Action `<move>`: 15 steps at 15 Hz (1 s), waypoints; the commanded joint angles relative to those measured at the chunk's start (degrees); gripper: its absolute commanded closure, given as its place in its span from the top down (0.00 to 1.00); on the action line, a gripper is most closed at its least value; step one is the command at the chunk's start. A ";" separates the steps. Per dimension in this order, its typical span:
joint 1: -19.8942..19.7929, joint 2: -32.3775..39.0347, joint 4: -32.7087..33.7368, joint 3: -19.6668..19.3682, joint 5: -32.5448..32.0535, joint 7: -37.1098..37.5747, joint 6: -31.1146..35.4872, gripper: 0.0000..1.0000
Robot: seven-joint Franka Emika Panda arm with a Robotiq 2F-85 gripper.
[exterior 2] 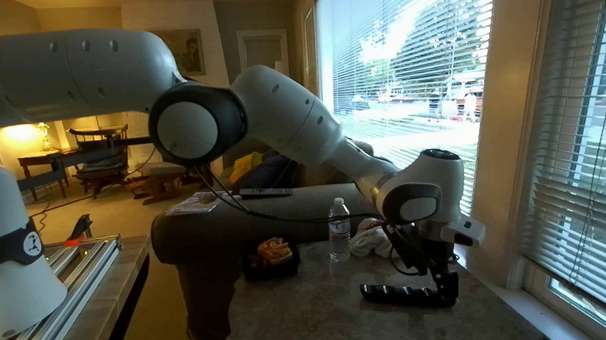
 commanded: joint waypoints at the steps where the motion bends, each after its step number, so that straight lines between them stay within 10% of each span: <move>1: 0.28 0.42 0.88 -1.27 0.03 0.27 -2.51 1.00; 13: 0.20 0.22 -1.50 -1.09 0.32 -0.64 0.38 1.00; 14: 0.22 0.26 -1.41 -1.12 0.29 -0.63 0.28 0.75; 15: 0.24 0.27 -1.33 -1.20 0.25 -0.53 0.25 0.74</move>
